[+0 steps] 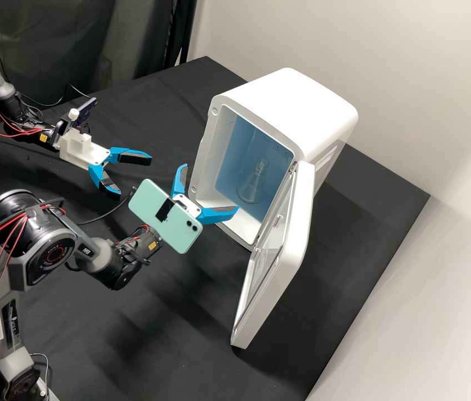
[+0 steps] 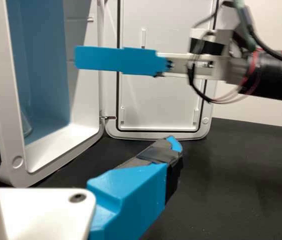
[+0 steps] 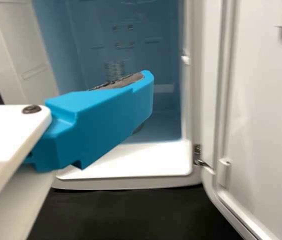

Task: Place the flask in the incubator

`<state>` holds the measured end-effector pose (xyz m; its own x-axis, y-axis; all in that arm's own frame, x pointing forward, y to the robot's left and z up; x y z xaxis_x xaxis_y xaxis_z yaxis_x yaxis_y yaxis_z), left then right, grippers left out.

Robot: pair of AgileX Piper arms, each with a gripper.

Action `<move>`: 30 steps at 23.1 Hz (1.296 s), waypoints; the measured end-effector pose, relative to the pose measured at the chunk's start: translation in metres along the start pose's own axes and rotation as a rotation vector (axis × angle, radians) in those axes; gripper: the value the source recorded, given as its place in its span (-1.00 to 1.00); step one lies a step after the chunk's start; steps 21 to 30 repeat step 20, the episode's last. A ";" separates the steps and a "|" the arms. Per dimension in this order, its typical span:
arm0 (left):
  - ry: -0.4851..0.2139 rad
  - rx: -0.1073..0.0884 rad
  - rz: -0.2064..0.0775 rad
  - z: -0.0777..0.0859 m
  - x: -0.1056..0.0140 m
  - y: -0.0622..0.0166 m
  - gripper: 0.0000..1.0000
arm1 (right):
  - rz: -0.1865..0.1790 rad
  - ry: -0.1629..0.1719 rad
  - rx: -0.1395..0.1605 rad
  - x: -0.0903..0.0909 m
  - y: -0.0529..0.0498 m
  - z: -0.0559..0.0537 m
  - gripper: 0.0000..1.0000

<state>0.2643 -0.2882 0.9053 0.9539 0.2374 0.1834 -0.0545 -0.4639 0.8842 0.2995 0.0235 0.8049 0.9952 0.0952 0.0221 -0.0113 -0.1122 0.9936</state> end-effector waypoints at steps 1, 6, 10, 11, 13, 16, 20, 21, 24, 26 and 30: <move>0.004 0.000 0.001 -0.001 0.000 0.0004 1.00 | 0.001 -0.011 -0.006 -0.006 -0.003 0.000 1.00; 0.008 0.000 0.002 -0.003 -0.001 0.0008 1.00 | -0.010 -0.067 -0.039 -0.044 -0.012 -0.004 1.00; 0.040 -0.010 0.006 -0.011 -0.005 0.0020 1.00 | -0.014 -0.093 -0.040 -0.073 -0.015 -0.007 1.00; 0.053 -0.017 0.007 -0.015 -0.007 0.0022 1.00 | -0.015 -0.095 -0.031 -0.079 -0.014 -0.007 1.00; 0.088 -0.075 0.024 -0.027 -0.014 0.0093 1.00 | -0.017 -0.100 -0.009 -0.088 -0.014 -0.006 1.00; 0.127 -0.134 0.083 -0.029 -0.023 0.0232 1.00 | -0.032 -0.097 -0.006 -0.101 -0.016 -0.007 1.00; 0.105 -0.125 0.097 -0.025 -0.024 0.0279 1.00 | -0.047 -0.090 -0.006 -0.106 -0.018 -0.008 1.00; 0.105 -0.125 0.097 -0.025 -0.024 0.0279 1.00 | -0.047 -0.090 -0.006 -0.106 -0.018 -0.008 1.00; 0.105 -0.125 0.097 -0.025 -0.024 0.0279 1.00 | -0.047 -0.090 -0.006 -0.106 -0.018 -0.008 1.00; 0.105 -0.125 0.097 -0.025 -0.024 0.0279 1.00 | -0.047 -0.090 -0.006 -0.106 -0.018 -0.008 1.00; 0.105 -0.125 0.097 -0.025 -0.024 0.0279 1.00 | -0.047 -0.090 -0.006 -0.106 -0.018 -0.008 1.00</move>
